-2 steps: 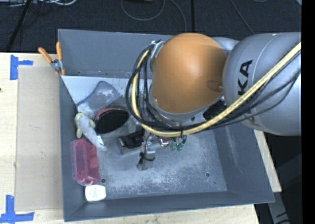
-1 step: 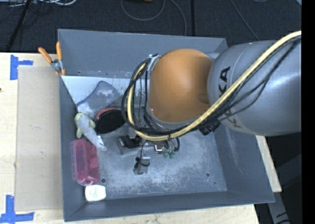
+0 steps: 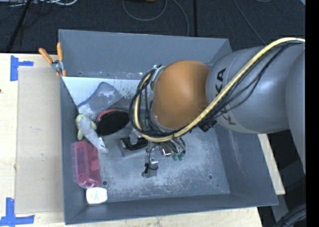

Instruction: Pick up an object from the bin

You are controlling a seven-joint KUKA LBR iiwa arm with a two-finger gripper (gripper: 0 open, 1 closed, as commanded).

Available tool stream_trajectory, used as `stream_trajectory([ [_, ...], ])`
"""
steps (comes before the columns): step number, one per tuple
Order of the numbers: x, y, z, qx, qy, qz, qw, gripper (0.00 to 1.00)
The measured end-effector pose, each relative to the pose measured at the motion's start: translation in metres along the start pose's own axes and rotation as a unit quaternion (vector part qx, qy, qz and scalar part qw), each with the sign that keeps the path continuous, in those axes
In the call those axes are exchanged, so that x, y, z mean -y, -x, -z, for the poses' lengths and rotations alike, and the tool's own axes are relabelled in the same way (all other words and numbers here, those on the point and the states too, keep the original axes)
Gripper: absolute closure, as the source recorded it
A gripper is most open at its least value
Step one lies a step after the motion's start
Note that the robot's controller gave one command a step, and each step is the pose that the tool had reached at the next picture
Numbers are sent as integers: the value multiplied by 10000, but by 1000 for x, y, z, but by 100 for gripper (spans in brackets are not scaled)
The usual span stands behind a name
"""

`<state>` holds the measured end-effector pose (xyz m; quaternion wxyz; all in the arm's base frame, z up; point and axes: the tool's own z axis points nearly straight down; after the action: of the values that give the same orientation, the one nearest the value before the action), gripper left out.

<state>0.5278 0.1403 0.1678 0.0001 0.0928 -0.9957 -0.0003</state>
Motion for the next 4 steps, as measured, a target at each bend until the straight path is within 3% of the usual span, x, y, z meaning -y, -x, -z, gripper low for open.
stream_trajectory([
  [1,11,-10,-35,-40,-6,336,9994,0],
  [2,31,3,-35,-12,-1,-766,9971,0],
  [3,52,17,-77,-6,-4,98,10000,0],
  [4,58,77,-95,7,5,147,9999,100],
])
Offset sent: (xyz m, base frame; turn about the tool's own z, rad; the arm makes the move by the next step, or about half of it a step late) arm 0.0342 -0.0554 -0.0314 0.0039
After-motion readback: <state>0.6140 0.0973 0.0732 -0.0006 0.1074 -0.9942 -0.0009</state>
